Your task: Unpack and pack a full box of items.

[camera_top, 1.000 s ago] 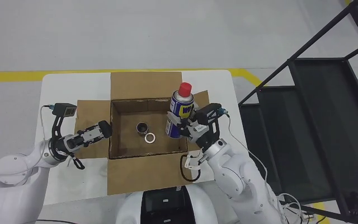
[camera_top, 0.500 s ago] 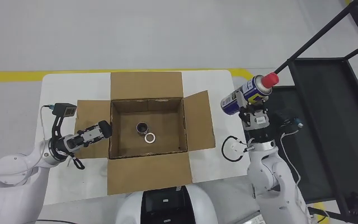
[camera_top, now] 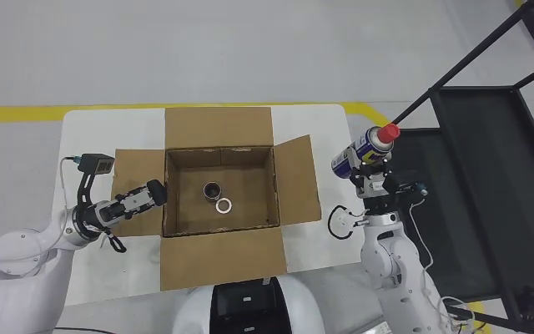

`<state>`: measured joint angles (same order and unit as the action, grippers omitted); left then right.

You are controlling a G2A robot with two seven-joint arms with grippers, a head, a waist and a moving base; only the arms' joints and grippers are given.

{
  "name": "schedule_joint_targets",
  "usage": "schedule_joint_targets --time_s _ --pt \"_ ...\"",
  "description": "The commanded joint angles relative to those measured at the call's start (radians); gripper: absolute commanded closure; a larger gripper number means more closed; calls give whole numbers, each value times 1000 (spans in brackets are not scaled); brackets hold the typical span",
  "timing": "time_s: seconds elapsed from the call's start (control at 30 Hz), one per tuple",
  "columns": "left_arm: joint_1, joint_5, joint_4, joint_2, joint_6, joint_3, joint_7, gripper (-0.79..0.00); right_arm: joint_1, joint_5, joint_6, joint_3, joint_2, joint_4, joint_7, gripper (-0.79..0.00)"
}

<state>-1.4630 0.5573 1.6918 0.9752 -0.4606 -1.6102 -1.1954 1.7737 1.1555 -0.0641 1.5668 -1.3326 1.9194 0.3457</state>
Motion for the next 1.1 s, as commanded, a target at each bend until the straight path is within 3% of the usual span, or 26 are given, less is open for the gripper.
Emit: schedule_joint_targets --time_s 0.0,0.23,0.37,0.6,1.07 --pt "0 0 0 0 0 0 0 -785 0 0 0 0 0 0 0 0" --pt "0 0 0 0 0 0 0 -785 -27 -8 12 2 -1 -54 -6 0" --pt "0 0 0 0 0 0 0 -785 -100 11 10 -19 -4 -229 66 0" --pt "0 0 0 0 0 0 0 -785 -206 98 32 -65 -13 -506 320 0" --pt "0 0 0 0 0 0 0 -785 -491 103 58 -204 -55 -998 538 0"
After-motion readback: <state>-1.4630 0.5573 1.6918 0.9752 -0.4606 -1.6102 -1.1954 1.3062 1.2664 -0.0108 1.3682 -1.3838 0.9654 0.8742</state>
